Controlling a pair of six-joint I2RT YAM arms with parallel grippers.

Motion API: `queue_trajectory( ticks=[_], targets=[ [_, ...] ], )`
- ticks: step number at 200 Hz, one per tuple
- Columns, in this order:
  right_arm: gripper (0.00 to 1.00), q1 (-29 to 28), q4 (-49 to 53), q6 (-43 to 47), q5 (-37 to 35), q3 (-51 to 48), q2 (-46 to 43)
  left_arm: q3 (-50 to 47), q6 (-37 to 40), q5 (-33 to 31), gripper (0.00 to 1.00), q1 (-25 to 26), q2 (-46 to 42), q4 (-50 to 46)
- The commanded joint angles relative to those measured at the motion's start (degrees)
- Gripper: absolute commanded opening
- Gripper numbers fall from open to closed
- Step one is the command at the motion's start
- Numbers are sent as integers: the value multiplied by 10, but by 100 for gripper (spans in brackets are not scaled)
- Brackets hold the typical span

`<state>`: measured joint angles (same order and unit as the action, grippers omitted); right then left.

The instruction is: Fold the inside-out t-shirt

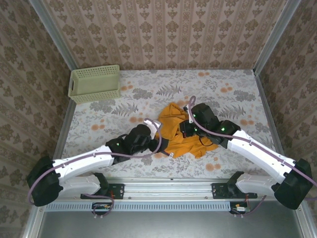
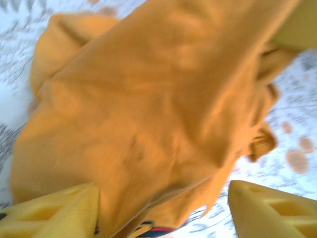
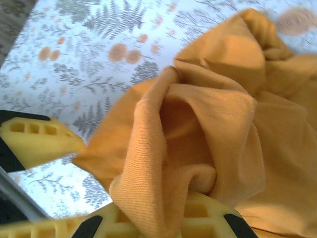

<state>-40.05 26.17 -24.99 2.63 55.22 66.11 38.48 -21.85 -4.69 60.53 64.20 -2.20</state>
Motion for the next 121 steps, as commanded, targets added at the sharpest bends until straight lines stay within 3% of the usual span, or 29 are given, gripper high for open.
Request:
queue_trajectory(
  ticks=[1, 47, 79, 105, 121],
  targets=[
    [0, -18, 25, 24, 0, 37, 2, 34, 64, -28, 75, 14, 9, -15],
    [0, -32, 34, 32, -5, 53, 3, 72, 57, -35, 68, 4, 67, 12],
    [0, -34, 42, 43, -21, 51, -2, 63, 36, -11, 39, -32, 67, 39],
    [0, -25, 61, 57, -53, 50, 7, 60, 39, 24, 8, -36, 54, 47],
    [0, 2, 54, 62, -61, 49, 27, 44, 31, 58, 0, -41, 37, 65]
  ],
)
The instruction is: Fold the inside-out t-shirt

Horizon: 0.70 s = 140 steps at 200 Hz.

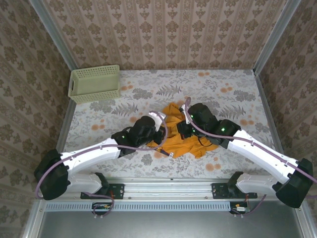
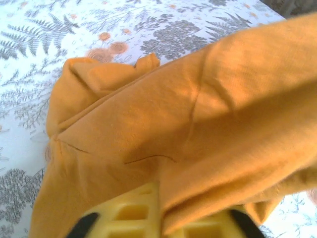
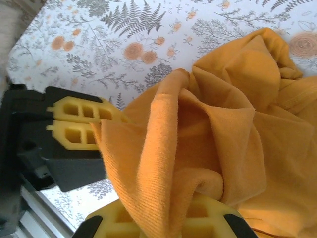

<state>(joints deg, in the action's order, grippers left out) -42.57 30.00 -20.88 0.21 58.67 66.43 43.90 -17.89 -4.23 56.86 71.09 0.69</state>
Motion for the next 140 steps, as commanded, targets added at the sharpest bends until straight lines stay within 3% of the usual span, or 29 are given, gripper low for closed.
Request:
queue_trajectory(
  ticks=[1, 51, 69, 94, 110, 140],
  targets=[
    [0, 30, 15, 21, -38, 15, 25, -11, -9, 56, 0, -5, -34, 38],
    [2, 77, -46, 59, -144, 8, 97, -72, -82, 185, 0, -65, -100, 115],
    [10, 76, -47, 59, -165, 20, 110, -72, -89, 205, 0, -72, -107, 117],
    [34, 60, -46, 56, -159, 20, 85, -67, -102, 214, 0, -83, -102, 120],
    [38, 37, -51, 47, -154, -2, 41, -67, -116, 215, 0, -95, -99, 128],
    [43, -1, -102, -8, -73, -81, -50, -74, -134, 219, 0, -110, -97, 149]
  ],
)
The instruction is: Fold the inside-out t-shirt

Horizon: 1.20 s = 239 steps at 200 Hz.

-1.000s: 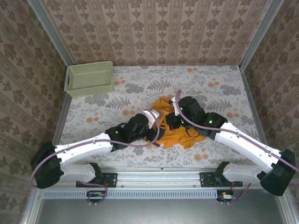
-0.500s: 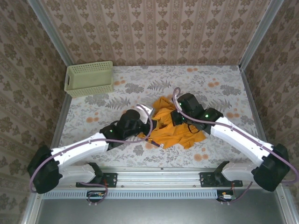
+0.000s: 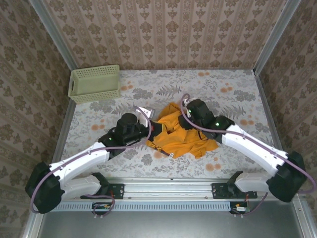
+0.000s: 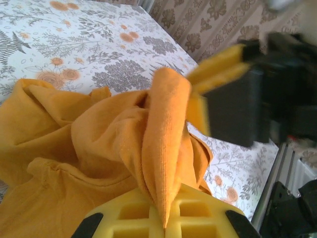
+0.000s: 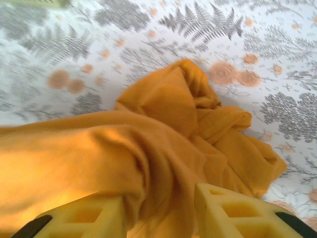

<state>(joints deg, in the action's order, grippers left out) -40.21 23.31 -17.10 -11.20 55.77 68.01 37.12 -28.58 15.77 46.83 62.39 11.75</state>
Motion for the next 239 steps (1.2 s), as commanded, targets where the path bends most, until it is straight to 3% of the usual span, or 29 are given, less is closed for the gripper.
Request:
queue_trajectory(
  ticks=[1, 17, 54, 154, 180, 227, 239],
  targets=[
    [43, -26, -38, -48, 44, -55, -67, -6, -27, 19, 0, -10, -10, 38],
    [43, -46, -77, -71, 75, -86, -78, -3, -27, 22, 0, -12, -9, 38],
    [44, -88, -133, -68, 73, -103, -64, 0, -28, 30, 0, -13, -9, 31],
    [45, -71, -210, -77, 49, -73, 63, -10, -33, 44, 0, -13, -24, 33],
    [38, -70, -233, -63, 67, -69, 65, -15, -31, 41, 0, -12, -27, 30],
    [0, -70, -195, -50, 60, -51, 52, -23, -26, 18, 0, -17, -39, 15],
    [0, -70, -167, -51, 54, -48, 36, -19, -23, 1, 0, -22, -43, -5]
  ],
)
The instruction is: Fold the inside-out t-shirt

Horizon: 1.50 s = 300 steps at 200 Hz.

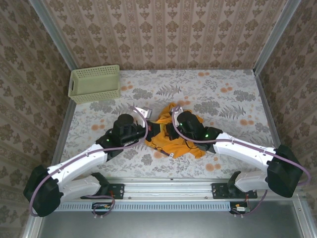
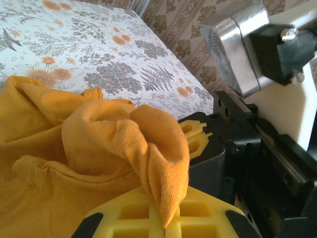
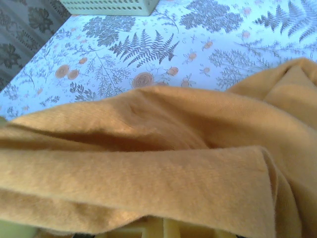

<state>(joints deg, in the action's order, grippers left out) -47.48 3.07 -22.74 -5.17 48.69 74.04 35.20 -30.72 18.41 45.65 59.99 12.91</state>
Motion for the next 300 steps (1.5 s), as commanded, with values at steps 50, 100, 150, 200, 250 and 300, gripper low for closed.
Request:
queue_trajectory(
  ticks=[50, 100, 150, 200, 250, 300],
  targets=[
    [0, 3, 119, -20, 31, 19, -112, 38, 37, -93, 15, -30, -1, -110],
    [0, 19, 166, -45, 64, 60, -128, 91, 100, -143, 38, -3, 41, -201],
    [0, 34, 174, -53, 99, 96, -111, 51, 156, -251, 53, 123, -51, -155],
    [0, 30, 167, -58, 127, 97, -114, 52, 171, -212, 56, 140, -42, -122],
    [0, 21, 159, -63, 131, 96, -111, 79, 177, -208, 55, 143, 13, -108],
    [0, 22, 185, -63, 84, 100, -97, 98, 164, -233, 32, 141, 37, -107]
  ],
)
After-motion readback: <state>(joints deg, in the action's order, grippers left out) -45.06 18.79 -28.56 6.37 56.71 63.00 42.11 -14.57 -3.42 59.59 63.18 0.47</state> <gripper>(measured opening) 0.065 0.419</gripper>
